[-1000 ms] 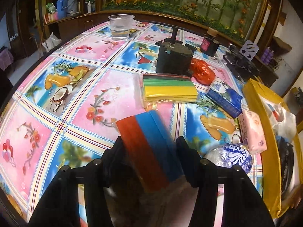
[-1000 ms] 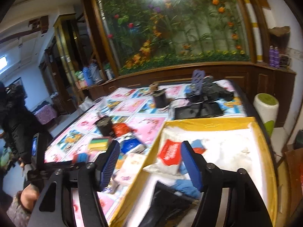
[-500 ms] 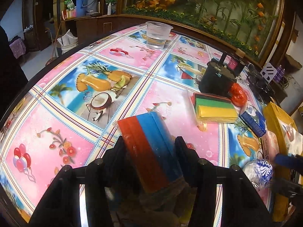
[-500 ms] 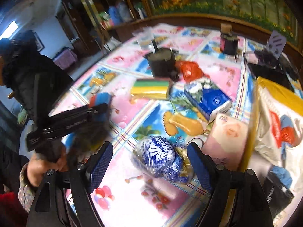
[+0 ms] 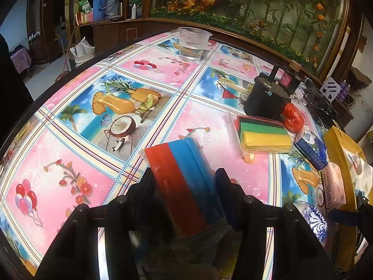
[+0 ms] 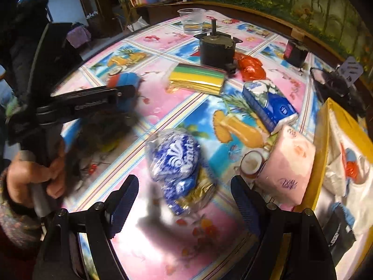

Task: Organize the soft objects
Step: 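Grasp the red-and-blue sponge pack with left gripper while right grasps the blue-white candy bag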

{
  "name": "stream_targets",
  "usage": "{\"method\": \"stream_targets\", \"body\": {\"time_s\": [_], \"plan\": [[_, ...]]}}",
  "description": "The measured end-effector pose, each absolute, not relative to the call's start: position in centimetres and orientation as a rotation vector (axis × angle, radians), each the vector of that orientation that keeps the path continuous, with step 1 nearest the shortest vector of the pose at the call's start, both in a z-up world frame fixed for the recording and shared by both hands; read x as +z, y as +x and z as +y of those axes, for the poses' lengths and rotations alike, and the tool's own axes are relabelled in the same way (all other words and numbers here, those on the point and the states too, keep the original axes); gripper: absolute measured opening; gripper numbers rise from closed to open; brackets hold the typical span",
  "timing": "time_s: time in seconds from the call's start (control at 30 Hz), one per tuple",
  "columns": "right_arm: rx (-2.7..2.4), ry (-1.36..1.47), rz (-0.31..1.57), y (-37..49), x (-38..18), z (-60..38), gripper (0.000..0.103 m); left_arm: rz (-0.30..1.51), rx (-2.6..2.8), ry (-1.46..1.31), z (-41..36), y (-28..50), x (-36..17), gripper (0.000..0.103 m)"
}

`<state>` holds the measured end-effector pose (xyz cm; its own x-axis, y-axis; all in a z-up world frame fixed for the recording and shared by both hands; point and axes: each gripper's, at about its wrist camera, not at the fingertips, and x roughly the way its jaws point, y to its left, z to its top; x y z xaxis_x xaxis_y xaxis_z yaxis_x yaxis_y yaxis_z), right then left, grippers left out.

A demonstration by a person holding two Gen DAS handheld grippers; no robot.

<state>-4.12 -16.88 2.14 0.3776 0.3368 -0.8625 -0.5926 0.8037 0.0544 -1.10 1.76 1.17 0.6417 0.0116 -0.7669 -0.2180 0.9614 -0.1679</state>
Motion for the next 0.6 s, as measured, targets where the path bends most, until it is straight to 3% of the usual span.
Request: {"method": "stream_targets", "body": {"time_s": [0.07, 0.1, 0.13, 0.17, 0.6], "plan": [[0.614, -0.300, 1.014, -4.1, 1.9, -16.4, 0.084, 0.866, 0.130, -0.257, 1.8, -1.1, 1.2, 0.052], [0.611, -0.327, 1.007, -4.4, 1.6, -16.0, 0.079, 0.865, 0.128, -0.259, 1.8, -1.1, 1.2, 0.051], [0.611, -0.361, 1.004, -4.6, 1.1, -15.4, 0.058, 0.864, 0.127, -0.261, 1.8, -1.1, 1.2, 0.050], [0.624, -0.357, 0.999, -4.6, 1.0, -15.2, 0.048, 0.863, 0.124, -0.261, 1.8, -1.1, 1.2, 0.049], [0.554, 0.038, 0.788, -2.8, 6.8, -22.4, 0.047, 0.741, -0.012, -0.273, -0.1, -2.2, 3.4, 0.045]]}}
